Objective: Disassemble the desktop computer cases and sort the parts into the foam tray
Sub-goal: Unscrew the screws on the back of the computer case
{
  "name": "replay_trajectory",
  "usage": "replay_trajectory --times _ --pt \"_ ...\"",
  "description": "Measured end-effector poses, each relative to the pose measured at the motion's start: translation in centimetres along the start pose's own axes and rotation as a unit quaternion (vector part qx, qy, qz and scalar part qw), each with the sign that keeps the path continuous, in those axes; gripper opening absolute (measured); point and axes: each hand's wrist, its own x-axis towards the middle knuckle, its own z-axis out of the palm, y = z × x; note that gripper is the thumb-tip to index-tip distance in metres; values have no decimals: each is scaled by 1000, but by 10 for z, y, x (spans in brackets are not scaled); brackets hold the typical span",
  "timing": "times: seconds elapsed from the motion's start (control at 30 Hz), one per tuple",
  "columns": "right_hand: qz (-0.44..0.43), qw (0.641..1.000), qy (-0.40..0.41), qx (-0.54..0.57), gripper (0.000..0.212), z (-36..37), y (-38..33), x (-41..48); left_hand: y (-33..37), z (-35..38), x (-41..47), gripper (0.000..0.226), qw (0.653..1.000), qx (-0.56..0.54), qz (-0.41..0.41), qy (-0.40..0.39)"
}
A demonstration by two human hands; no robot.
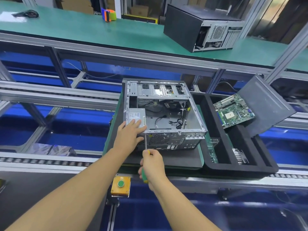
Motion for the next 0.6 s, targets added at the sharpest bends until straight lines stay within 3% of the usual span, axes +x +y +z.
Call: replay_trajectory --times 0.07,0.2,0.43,0.6 --pt "68 991 -27 108 16 7 -3 -1 -6 -4 -1 58 1000 -19 7 -2" --pt "157 954 -136 216 34 -6 -5 5 -22 -19 4 73 998 14 44 -32" --pt "125 932 -234 249 34 -23 1 8 -23 -17 6 67 999 -8 44 -20" --pt "132 929 -225 262 32 -21 15 3 -22 -8 4 70 998 -40 36 -25"
